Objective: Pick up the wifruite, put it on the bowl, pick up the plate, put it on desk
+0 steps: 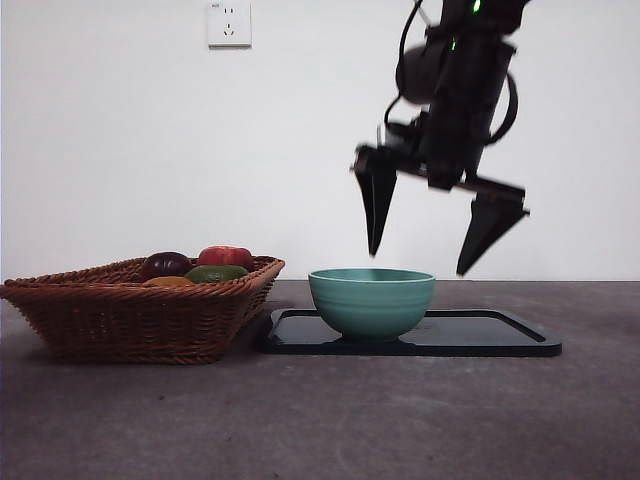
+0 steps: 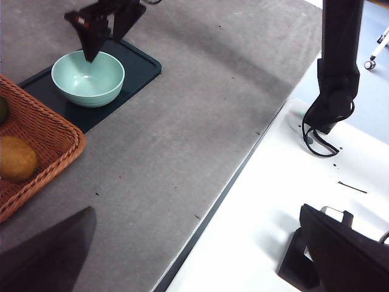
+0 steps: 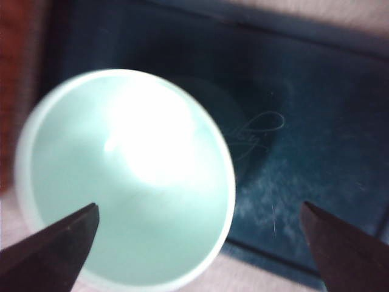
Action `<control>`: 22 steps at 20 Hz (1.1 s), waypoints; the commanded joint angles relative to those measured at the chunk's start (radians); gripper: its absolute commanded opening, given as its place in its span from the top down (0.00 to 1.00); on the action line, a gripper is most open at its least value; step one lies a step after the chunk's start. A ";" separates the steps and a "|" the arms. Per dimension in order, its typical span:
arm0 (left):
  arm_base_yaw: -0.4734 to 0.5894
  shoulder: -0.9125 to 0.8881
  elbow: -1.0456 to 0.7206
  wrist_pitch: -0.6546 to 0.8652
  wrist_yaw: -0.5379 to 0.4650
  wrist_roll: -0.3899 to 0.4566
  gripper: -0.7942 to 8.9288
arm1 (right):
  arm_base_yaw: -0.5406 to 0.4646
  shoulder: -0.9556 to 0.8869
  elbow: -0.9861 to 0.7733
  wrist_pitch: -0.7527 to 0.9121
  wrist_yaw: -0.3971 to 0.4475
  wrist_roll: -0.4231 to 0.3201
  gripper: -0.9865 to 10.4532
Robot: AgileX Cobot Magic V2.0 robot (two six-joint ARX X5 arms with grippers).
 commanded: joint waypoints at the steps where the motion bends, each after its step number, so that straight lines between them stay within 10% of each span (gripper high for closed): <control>1: -0.007 0.003 0.010 0.012 0.002 0.008 0.31 | 0.002 0.058 0.024 0.005 0.000 -0.005 0.44; 6: -0.007 0.003 0.010 0.008 0.002 0.005 0.31 | 0.002 0.095 0.024 0.026 0.000 -0.006 0.89; 22: -0.007 0.003 0.010 0.008 0.002 0.005 0.31 | -0.013 -0.258 0.029 -0.201 0.082 -0.094 0.91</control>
